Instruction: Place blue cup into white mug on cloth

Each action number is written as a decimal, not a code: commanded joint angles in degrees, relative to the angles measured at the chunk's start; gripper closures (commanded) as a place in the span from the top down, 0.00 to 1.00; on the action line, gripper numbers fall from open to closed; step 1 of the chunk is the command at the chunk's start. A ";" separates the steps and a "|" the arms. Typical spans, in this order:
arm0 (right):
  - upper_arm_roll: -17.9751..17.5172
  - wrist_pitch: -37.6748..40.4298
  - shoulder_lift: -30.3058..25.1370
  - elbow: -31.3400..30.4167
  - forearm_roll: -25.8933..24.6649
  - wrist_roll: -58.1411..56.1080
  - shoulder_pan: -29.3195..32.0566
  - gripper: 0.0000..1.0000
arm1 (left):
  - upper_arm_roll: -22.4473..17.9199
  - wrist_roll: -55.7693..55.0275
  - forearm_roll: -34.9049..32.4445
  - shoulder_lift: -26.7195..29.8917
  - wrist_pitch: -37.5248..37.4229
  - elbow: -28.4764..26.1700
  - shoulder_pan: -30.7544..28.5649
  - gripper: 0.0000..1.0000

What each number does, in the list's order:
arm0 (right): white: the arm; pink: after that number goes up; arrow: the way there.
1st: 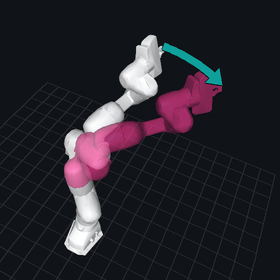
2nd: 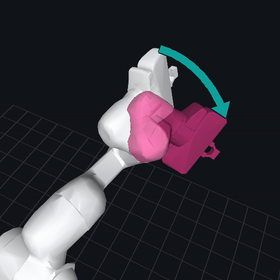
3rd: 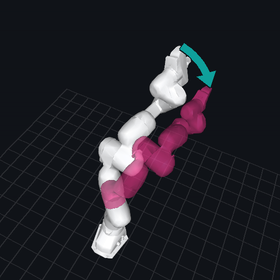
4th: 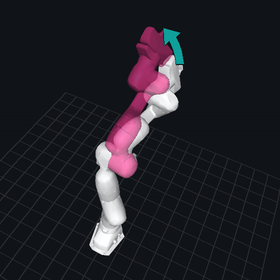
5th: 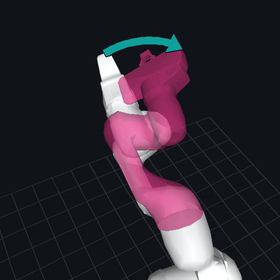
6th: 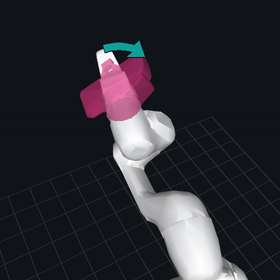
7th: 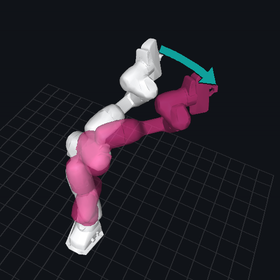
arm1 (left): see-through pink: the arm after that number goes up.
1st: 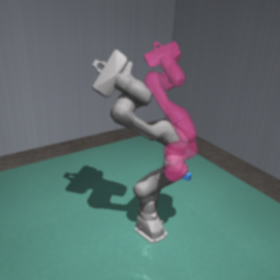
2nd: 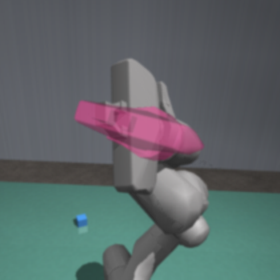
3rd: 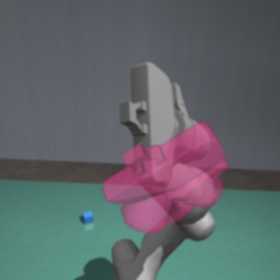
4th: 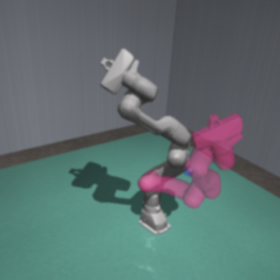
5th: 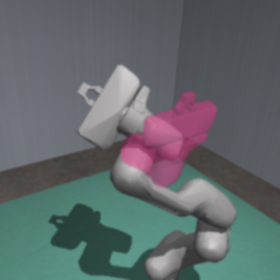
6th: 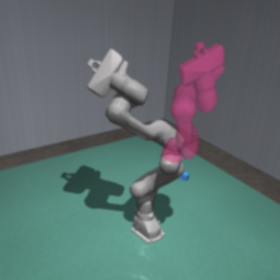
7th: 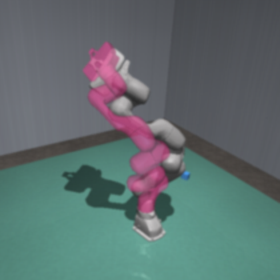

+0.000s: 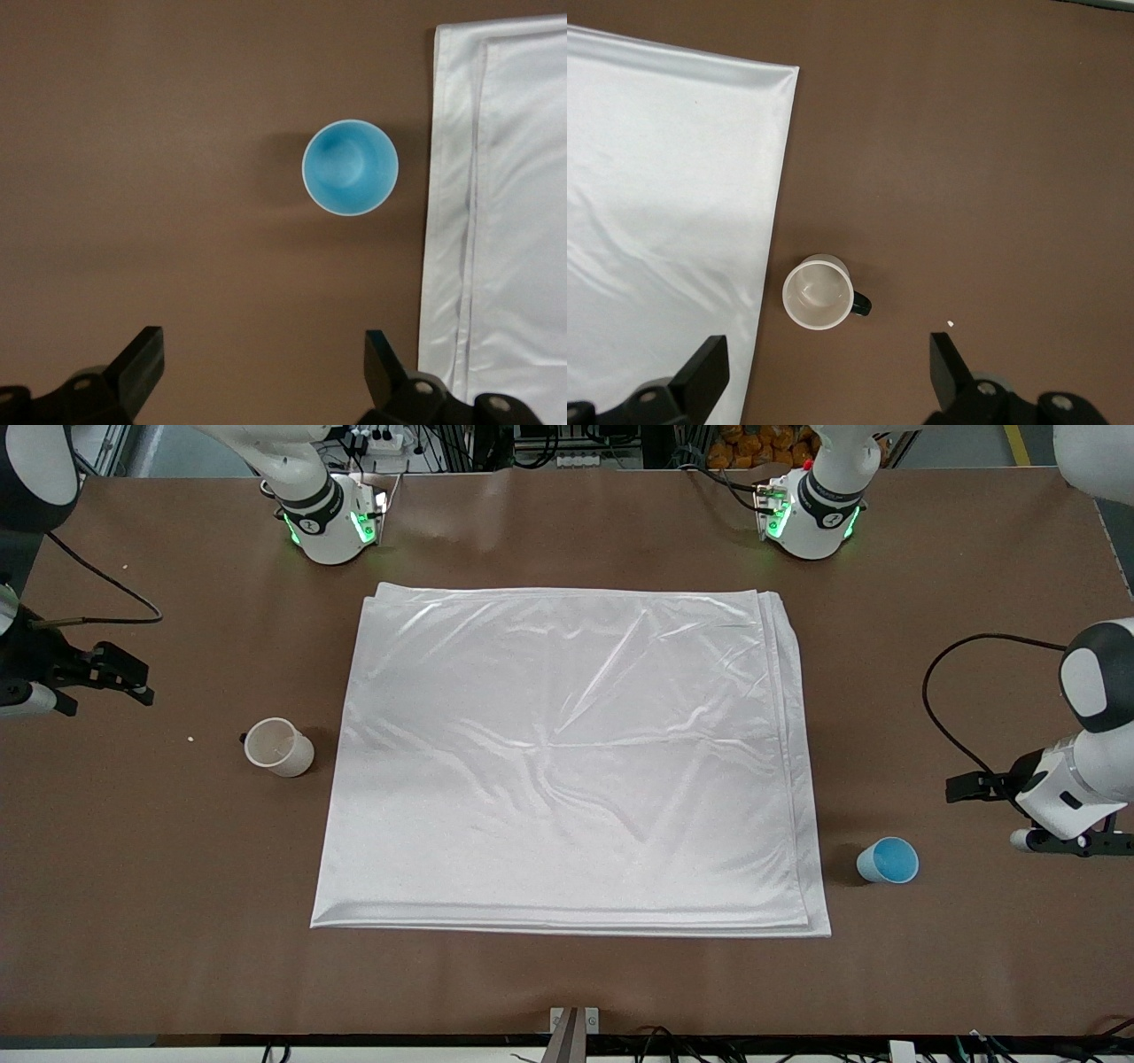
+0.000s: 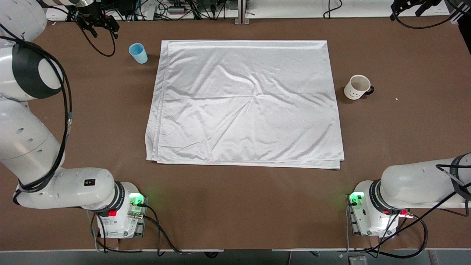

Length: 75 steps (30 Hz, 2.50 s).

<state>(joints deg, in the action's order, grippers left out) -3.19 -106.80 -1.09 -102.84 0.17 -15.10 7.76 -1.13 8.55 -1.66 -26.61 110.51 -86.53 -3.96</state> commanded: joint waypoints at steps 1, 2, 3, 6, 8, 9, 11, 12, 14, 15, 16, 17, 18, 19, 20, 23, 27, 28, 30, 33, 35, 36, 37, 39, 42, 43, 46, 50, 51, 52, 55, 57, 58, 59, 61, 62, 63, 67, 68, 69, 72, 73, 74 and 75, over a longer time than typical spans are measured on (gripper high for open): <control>-0.33 -7.79 -1.02 -7.18 0.53 -9.05 2.35 1.00 | 0.43 1.99 -0.98 -4.84 2.86 3.03 -0.52 1.00; -0.33 -9.29 -0.93 -8.15 0.53 -11.51 2.61 1.00 | 0.43 1.99 -0.89 -5.72 3.91 3.12 -0.52 1.00; -0.33 -10.18 -0.67 -8.86 0.53 -13.88 2.88 1.00 | 0.43 1.99 -0.89 -6.51 5.06 3.12 -0.44 1.00; -0.33 -11.24 1.26 -9.48 0.53 -21.97 4.28 1.00 | 0.43 1.99 -1.07 -8.89 8.05 3.12 -0.08 1.00; -0.33 -11.33 2.67 -9.40 0.62 -26.98 5.68 1.00 | 0.43 1.91 -1.07 -10.21 9.80 3.12 0.00 1.00; -0.33 -11.41 3.46 -9.31 0.62 -29.35 6.21 1.00 | 0.43 1.91 -1.07 -10.74 10.77 3.12 0.09 1.00; -0.33 -11.50 4.78 -9.22 0.62 -33.75 6.74 1.00 | 0.51 1.91 -1.07 -11.70 12.53 3.12 0.09 1.00; -0.33 -11.50 5.30 -9.22 0.62 -35.86 6.74 1.00 | 0.51 1.91 -1.07 -12.14 13.41 3.12 0.09 1.00; -0.33 -11.59 6.45 -9.31 0.62 -39.12 6.83 1.00 | 0.60 1.91 -0.98 -13.20 14.82 3.12 0.09 1.00; -0.33 -11.68 6.89 -9.31 0.62 -40.61 6.83 1.00 | 0.60 1.91 -0.98 -13.64 15.52 3.12 0.09 1.00; -0.33 -11.85 7.33 -9.22 0.62 -42.02 6.83 1.00 | 0.60 1.91 -0.98 -13.99 16.05 3.12 0.09 1.00; -0.33 -11.85 7.85 -9.22 0.62 -43.42 6.83 1.00 | 0.69 1.91 -0.98 -14.43 16.58 3.12 0.09 1.00; -0.33 -11.85 8.29 -9.31 0.62 -44.92 6.83 1.00 | 0.69 1.91 -0.98 -14.69 17.02 3.12 0.09 1.00; -0.24 -11.85 8.73 -9.22 0.53 -46.50 6.92 1.00 | 0.69 1.99 -0.98 -14.96 17.46 3.04 0.18 1.00; -0.24 -11.94 9.26 -9.31 0.53 -47.73 6.83 1.00 | 0.78 1.91 -0.98 -15.39 17.81 3.12 0.27 1.00; -0.24 -11.86 11.28 -9.22 0.53 -50.99 6.83 1.00 | 0.78 1.91 -0.98 -16.54 19.30 3.04 0.53 1.00; -0.24 -11.50 12.69 -9.48 0.36 -53.45 6.66 1.00 | 0.87 1.91 -1.07 -17.59 20.62 3.03 0.53 1.00; -0.24 -11.50 12.95 -9.57 0.36 -53.98 6.66 1.00 | 0.87 1.91 -0.98 -17.68 20.80 3.03 0.53 1.00; -0.24 -11.59 13.92 -9.66 0.27 -55.65 6.57 1.00 | 0.95 1.91 -0.98 -17.77 21.15 3.03 0.53 1.00; -0.24 -11.77 15.32 -9.66 0.18 -59.07 6.74 1.00 | 0.95 1.91 -0.98 -18.04 21.33 3.03 0.53 1.00; -0.24 -11.85 16.29 -9.66 0.18 -61.01 6.83 1.00 | 0.95 1.91 -0.98 -18.12 21.42 3.03 0.53 1.00; -0.24 -12.12 16.64 -9.66 0.27 -61.45 6.83 1.00 | 0.95 1.99 -0.98 -18.21 21.50 3.03 0.53 1.00; -0.24 -12.20 17.08 -9.66 0.27 -61.72 6.83 1.00 | 0.95 1.91 -0.98 -18.21 21.59 3.03 0.53 1.00; -0.24 -12.38 17.52 -9.66 0.18 -61.81 6.83 1.00 | 1.04 1.91 -0.98 -18.21 21.68 3.03 0.53 1.00; -0.24 -12.73 17.79 -10.10 0.18 -61.98 6.66 1.00 | 0.96 1.47 -0.89 -18.12 21.68 3.03 0.53 0.77; -0.24 -12.99 17.79 -10.71 0.18 -61.98 6.66 1.00 | 0.95 1.47 -0.89 -18.12 21.68 2.95 0.53 0.67; -0.24 -15.01 17.53 -12.81 0.18 -62.42 6.66 1.00 | 0.96 1.47 -0.72 -18.12 21.68 2.95 0.53 0.29; -0.24 -18.52 17.26 -15.98 0.18 -64.88 6.74 1.00 | 0.95 1.99 -0.10 -18.12 21.68 2.86 0.44 0.00; -0.24 -19.40 17.18 -16.77 0.18 -65.41 6.83 1.00 | 0.95 1.99 -0.10 -18.12 21.68 2.86 0.36 0.00; -0.24 -20.20 17.17 -17.47 0.18 -65.76 7.01 1.00 | 0.95 1.99 -0.10 -18.12 21.68 2.77 0.44 0.00; -0.33 -20.91 17.17 -18.44 0.18 -67.60 7.10 1.00 | 0.95 1.99 -0.10 -18.12 21.68 2.77 0.44 0.00; -0.33 -21.08 17.17 -19.23 0.18 -68.13 7.01 1.00 | 0.95 1.99 -0.10 -18.12 21.68 2.77 0.44 0.00; -0.33 -21.08 17.09 -19.50 0.18 -68.22 7.10 1.00 | 0.95 1.99 -0.10 -18.12 21.68 2.77 0.44 0.00; -0.33 -21.26 17.09 -19.68 0.18 -68.40 7.10 1.00 | 0.95 1.91 -0.10 -18.12 21.68 2.77 0.44 0.00; -0.33 -22.31 17.09 -20.55 0.18 -69.19 7.18 1.00 | 0.95 1.99 -0.10 -18.12 21.68 2.77 0.44 0.00; -0.33 -23.18 17.09 -21.17 0.27 -69.71 7.27 1.00 | 0.95 1.91 -0.10 -18.12 21.68 2.77 0.44 0.00; -0.33 -24.50 17.00 -21.87 0.27 -70.07 7.27 1.00 | 0.95 1.91 -0.10 -18.04 21.68 2.77 0.44 0.00; -0.33 -27.93 17.17 -23.98 0.27 -70.33 7.27 1.00 | 0.95 1.91 -0.19 -17.51 21.68 2.77 0.44 0.00; -0.33 -28.29 17.17 -24.33 0.27 -70.42 7.19 1.00 | 0.95 1.82 -0.19 -17.25 21.68 2.77 0.44 0.00; -0.33 -28.55 17.09 -24.60 0.27 -70.42 7.18 1.00 | 1.04 1.64 -0.10 -16.98 21.59 2.77 0.44 0.00; -0.50 -28.64 17.17 -24.78 0.36 -70.51 7.10 1.00 | 1.92 1.12 0.25 -15.84 21.24 2.77 0.44 0.00; -0.59 -28.73 17.17 -24.86 0.36 -70.68 7.10 0.97 | 2.27 1.11 0.43 -15.49 21.07 2.77 0.36 0.00; -0.59 -28.82 17.17 -24.95 0.36 -71.03 7.01 0.89 | 2.36 1.03 0.51 -15.23 20.72 2.77 0.36 0.00; -0.59 -28.99 17.17 -25.13 0.44 -71.30 6.92 0.76 | 2.45 1.03 0.43 -15.05 20.02 2.77 0.27 0.00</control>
<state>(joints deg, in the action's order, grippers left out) -3.15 -134.60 17.14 -126.27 0.15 -84.37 14.16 0.21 9.89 -1.58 -43.60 131.98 -83.77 -3.41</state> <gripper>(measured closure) 0.018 0.952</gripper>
